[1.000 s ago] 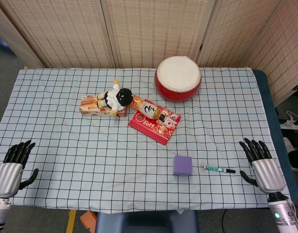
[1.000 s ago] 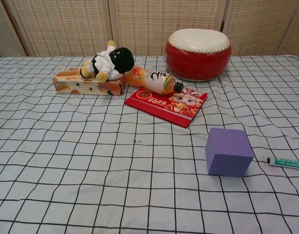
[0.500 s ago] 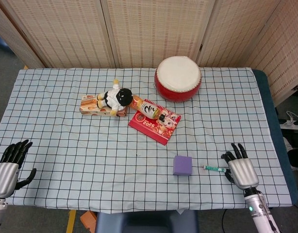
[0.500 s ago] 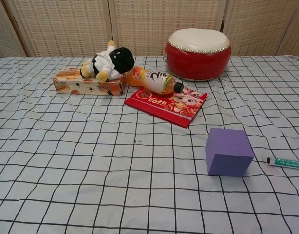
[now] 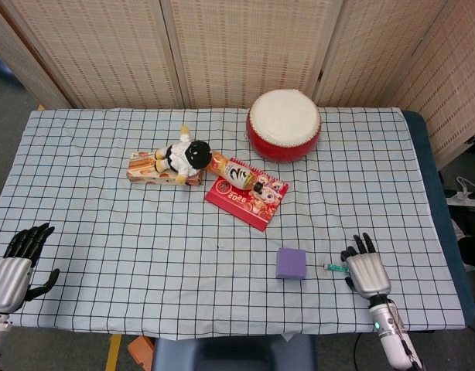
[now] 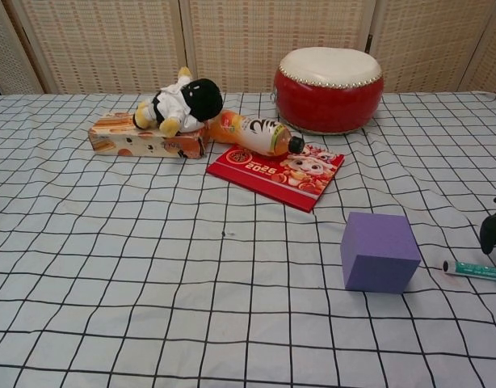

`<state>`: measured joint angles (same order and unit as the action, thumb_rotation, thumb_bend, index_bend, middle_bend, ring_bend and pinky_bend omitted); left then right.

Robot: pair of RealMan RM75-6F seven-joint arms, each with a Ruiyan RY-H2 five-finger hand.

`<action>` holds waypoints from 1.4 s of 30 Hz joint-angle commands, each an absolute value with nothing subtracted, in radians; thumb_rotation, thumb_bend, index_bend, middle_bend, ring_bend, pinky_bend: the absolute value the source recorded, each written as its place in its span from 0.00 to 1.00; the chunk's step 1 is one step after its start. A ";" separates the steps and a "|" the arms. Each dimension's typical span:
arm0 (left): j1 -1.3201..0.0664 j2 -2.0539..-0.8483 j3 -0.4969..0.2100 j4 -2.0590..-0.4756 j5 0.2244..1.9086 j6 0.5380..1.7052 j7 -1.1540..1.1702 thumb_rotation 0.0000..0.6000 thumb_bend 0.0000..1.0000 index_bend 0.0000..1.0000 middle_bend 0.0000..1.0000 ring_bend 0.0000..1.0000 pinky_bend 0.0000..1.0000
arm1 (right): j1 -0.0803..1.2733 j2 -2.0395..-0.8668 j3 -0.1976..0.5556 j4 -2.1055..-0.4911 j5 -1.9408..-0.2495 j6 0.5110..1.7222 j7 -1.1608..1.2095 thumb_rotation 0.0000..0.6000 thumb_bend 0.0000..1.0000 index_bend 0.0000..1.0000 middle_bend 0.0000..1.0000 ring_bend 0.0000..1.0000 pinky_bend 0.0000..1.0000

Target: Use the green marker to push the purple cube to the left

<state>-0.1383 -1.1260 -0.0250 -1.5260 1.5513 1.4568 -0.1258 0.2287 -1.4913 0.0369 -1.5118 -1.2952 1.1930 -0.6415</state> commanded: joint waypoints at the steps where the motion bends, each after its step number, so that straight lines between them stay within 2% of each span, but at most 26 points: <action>1: -0.144 -1.120 -0.021 -1.525 1.553 1.444 -0.146 1.00 0.40 0.00 0.00 0.00 0.05 | 0.233 -1.496 0.036 -1.515 -1.270 1.192 -0.674 1.00 0.16 0.42 0.35 0.07 0.00; 19: -0.162 -1.116 -0.026 -1.499 1.534 1.412 -0.187 1.00 0.40 0.00 0.00 0.00 0.05 | 0.267 -1.535 0.034 -1.527 -1.182 1.184 -0.788 1.00 0.16 0.43 0.36 0.09 0.00; 34: -0.166 -1.116 -0.031 -1.496 1.515 1.401 -0.191 1.00 0.41 0.00 0.00 0.00 0.05 | 0.289 -1.561 0.025 -1.526 -1.152 1.192 -0.822 1.00 0.24 0.55 0.43 0.16 0.00; 42: -0.165 -1.114 -0.030 -1.498 1.516 1.403 -0.191 1.00 0.41 0.00 0.00 0.00 0.05 | 0.286 -1.559 0.013 -1.537 -1.162 1.222 -0.833 1.00 0.27 0.66 0.53 0.24 0.00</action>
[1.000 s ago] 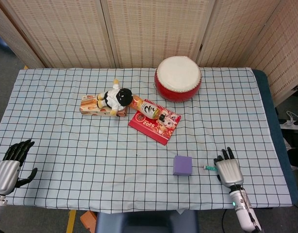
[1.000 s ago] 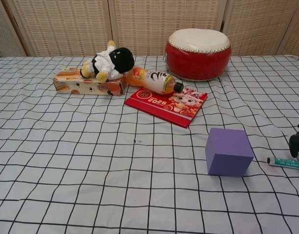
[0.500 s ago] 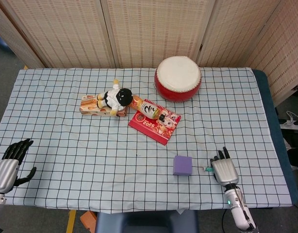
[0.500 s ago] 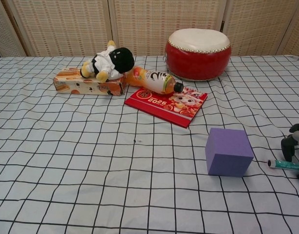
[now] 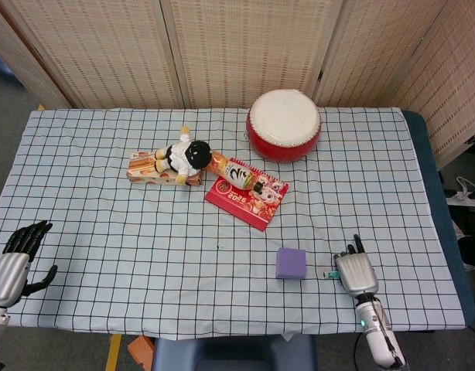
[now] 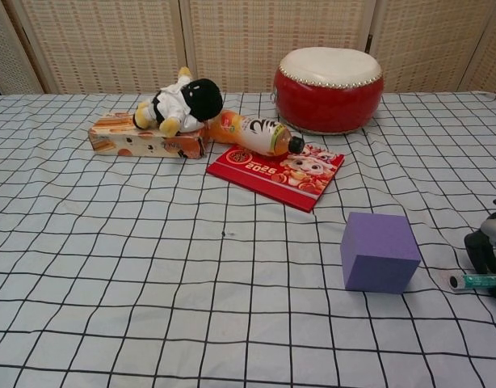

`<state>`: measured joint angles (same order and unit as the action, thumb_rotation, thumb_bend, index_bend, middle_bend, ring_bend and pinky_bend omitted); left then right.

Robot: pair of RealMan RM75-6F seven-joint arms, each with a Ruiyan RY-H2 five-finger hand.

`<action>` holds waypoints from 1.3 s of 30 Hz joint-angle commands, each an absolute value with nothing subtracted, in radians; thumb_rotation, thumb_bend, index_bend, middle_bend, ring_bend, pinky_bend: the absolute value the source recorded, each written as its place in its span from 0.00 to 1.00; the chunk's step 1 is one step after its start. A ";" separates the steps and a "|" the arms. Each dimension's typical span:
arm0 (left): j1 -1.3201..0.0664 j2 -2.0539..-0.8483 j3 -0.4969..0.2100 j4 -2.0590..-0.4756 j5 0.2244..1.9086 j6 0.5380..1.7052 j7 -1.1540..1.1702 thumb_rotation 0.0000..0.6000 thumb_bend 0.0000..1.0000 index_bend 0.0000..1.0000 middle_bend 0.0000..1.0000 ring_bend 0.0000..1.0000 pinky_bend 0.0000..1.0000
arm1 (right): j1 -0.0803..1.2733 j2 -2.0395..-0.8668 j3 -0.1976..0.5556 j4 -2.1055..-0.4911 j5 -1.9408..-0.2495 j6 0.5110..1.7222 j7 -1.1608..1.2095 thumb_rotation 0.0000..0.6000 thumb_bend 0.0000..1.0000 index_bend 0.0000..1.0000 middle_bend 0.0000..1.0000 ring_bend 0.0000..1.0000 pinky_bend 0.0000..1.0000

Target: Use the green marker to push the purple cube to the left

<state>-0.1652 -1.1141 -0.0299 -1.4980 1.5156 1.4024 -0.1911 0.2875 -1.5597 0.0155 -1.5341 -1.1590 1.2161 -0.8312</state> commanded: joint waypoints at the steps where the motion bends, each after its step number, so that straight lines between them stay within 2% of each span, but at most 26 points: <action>1: -0.165 -1.114 -0.030 -1.498 1.515 1.403 -0.191 1.00 0.41 0.00 0.00 0.00 0.05 | 0.285 -1.558 0.011 -1.537 -1.163 1.226 -0.835 1.00 0.27 0.67 0.53 0.24 0.00; 8: -0.164 -1.112 -0.029 -1.499 1.516 1.405 -0.193 1.00 0.41 0.00 0.00 0.00 0.05 | 0.285 -1.564 0.008 -1.528 -1.173 1.245 -0.836 1.00 0.30 0.74 0.59 0.31 0.01; 15: -0.164 -1.113 -0.029 -1.500 1.515 1.405 -0.191 1.00 0.41 0.00 0.00 0.00 0.05 | 0.279 -1.569 0.015 -1.508 -1.230 1.295 -0.788 1.00 0.38 0.89 0.73 0.43 0.10; 26: -0.166 -1.114 -0.028 -1.503 1.517 1.404 -0.184 1.00 0.41 0.00 0.00 0.00 0.05 | 0.283 -1.514 0.009 -1.572 -1.286 1.308 -0.772 1.00 0.43 0.93 0.79 0.46 0.11; 35: -0.167 -1.112 -0.027 -1.505 1.519 1.402 -0.187 1.00 0.41 0.00 0.00 0.00 0.05 | 0.311 -1.506 0.009 -1.605 -1.273 1.257 -0.806 1.00 0.43 0.93 0.79 0.46 0.11; 39: -0.168 -1.109 -0.026 -1.503 1.518 1.398 -0.197 1.00 0.41 0.00 0.00 0.00 0.05 | 0.339 -1.537 0.022 -1.619 -1.252 1.219 -0.834 1.00 0.43 0.93 0.79 0.46 0.11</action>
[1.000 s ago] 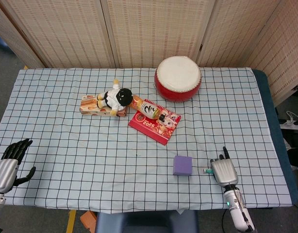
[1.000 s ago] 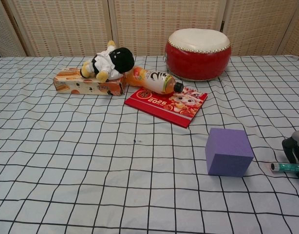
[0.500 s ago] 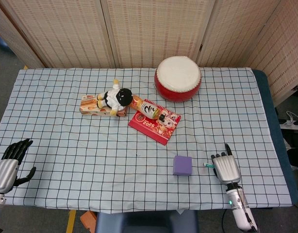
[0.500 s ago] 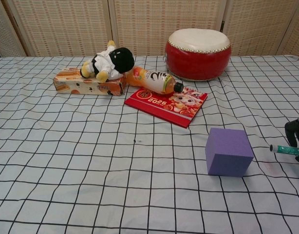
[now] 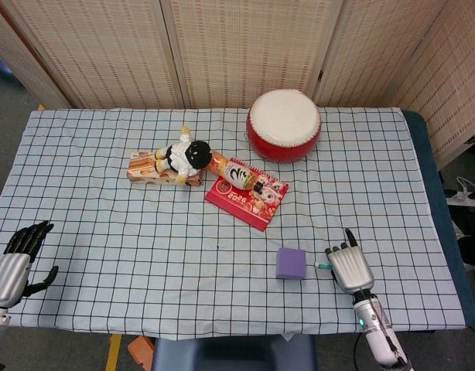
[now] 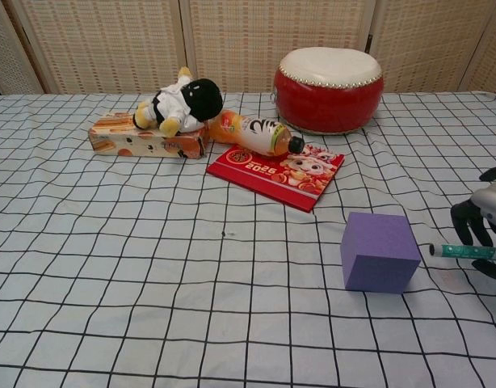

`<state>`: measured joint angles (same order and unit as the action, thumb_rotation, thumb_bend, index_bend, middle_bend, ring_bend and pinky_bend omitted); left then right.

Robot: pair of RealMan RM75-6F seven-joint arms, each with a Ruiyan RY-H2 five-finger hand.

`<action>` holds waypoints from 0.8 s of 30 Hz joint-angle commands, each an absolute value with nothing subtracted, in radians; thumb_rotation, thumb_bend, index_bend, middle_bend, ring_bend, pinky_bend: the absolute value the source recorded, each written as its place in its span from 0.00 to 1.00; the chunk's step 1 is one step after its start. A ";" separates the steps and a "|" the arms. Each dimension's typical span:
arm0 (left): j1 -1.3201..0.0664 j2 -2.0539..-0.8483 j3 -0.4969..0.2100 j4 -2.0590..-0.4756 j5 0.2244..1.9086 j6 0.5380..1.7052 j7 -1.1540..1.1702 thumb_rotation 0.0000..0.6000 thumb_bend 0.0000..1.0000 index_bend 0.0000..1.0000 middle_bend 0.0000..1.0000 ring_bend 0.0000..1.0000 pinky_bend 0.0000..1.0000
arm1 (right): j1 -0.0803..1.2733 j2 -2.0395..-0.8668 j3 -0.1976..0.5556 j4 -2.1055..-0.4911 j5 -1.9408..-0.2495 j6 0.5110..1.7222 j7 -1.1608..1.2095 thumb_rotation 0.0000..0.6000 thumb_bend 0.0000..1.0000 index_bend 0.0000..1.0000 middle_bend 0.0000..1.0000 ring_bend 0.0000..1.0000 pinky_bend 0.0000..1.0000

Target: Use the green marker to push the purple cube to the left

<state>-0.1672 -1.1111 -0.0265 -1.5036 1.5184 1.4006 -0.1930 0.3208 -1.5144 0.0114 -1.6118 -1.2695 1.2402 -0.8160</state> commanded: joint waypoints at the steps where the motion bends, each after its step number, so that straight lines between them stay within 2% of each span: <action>1: -0.168 -1.108 -0.025 -1.503 1.518 1.397 -0.199 1.00 0.41 0.00 0.00 0.00 0.05 | 0.344 -1.543 0.025 -1.618 -1.248 1.215 -0.840 1.00 0.43 0.93 0.79 0.46 0.11; 24: -0.165 -1.097 -0.018 -1.505 1.538 1.410 -0.226 1.00 0.41 0.00 0.00 0.00 0.05 | 0.499 -1.723 0.110 -1.647 -1.168 1.155 -1.003 1.00 0.43 0.93 0.79 0.46 0.12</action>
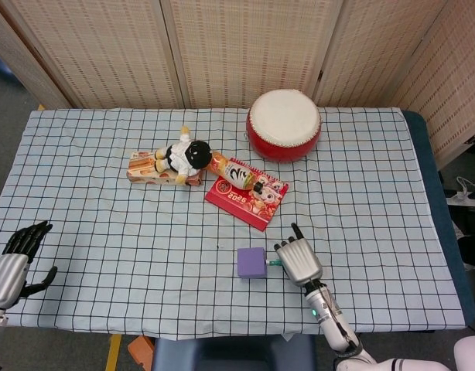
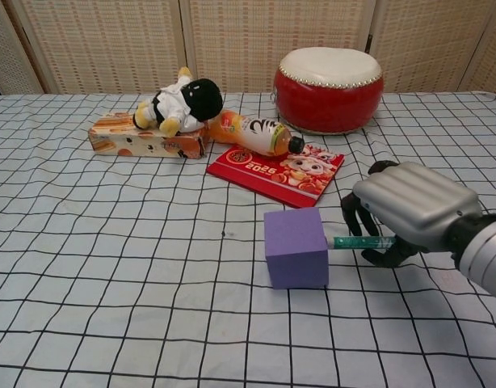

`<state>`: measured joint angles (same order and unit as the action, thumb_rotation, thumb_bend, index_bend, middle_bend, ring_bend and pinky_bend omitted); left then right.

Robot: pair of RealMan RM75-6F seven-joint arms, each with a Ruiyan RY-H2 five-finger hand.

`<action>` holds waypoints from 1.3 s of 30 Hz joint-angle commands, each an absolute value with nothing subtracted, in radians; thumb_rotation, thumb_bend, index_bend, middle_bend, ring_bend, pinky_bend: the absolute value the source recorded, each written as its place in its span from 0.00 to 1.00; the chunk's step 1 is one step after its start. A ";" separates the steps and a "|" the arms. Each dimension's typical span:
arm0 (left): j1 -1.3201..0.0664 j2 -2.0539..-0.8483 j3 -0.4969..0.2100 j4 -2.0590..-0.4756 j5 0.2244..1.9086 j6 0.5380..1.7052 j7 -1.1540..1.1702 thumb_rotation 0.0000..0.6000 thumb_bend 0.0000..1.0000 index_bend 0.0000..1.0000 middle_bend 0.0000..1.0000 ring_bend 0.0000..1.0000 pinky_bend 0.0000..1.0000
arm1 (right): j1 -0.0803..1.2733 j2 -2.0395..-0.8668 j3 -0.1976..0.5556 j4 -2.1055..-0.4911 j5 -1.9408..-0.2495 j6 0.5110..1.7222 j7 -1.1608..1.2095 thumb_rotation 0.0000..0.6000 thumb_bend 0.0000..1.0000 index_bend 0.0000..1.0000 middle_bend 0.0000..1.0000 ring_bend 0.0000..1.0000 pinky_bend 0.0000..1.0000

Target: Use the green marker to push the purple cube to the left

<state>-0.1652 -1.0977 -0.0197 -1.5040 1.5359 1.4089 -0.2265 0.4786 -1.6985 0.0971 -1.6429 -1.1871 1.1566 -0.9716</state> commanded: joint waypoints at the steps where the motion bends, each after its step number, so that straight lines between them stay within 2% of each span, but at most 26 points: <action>1: -0.164 -1.096 -0.018 -1.505 1.539 1.411 -0.227 1.00 0.41 0.00 0.00 0.00 0.05 | 0.510 -1.736 0.117 -1.646 -1.154 1.152 -1.024 1.00 0.43 0.93 0.79 0.46 0.12; 13: -0.161 -1.086 -0.016 -1.506 1.544 1.419 -0.251 1.00 0.41 0.00 0.00 0.00 0.05 | 0.627 -1.871 0.175 -1.598 -1.025 1.134 -1.157 1.00 0.43 0.93 0.79 0.46 0.12; 26: -0.162 -1.080 -0.015 -1.502 1.544 1.416 -0.271 1.00 0.41 0.00 0.00 0.00 0.05 | 0.740 -1.985 0.217 -1.543 -0.944 1.124 -1.200 1.00 0.43 0.93 0.79 0.46 0.12; 39: -0.156 -1.071 -0.010 -1.503 1.554 1.429 -0.288 1.00 0.41 0.00 0.00 0.00 0.05 | 0.870 -2.129 0.292 -1.442 -0.833 1.111 -1.238 1.00 0.43 0.93 0.79 0.46 0.12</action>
<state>-0.1559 -1.0711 -0.0106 -1.5028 1.5538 1.4288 -0.2882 0.8555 -2.1143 0.2824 -1.4549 -0.8441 1.1122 -1.2316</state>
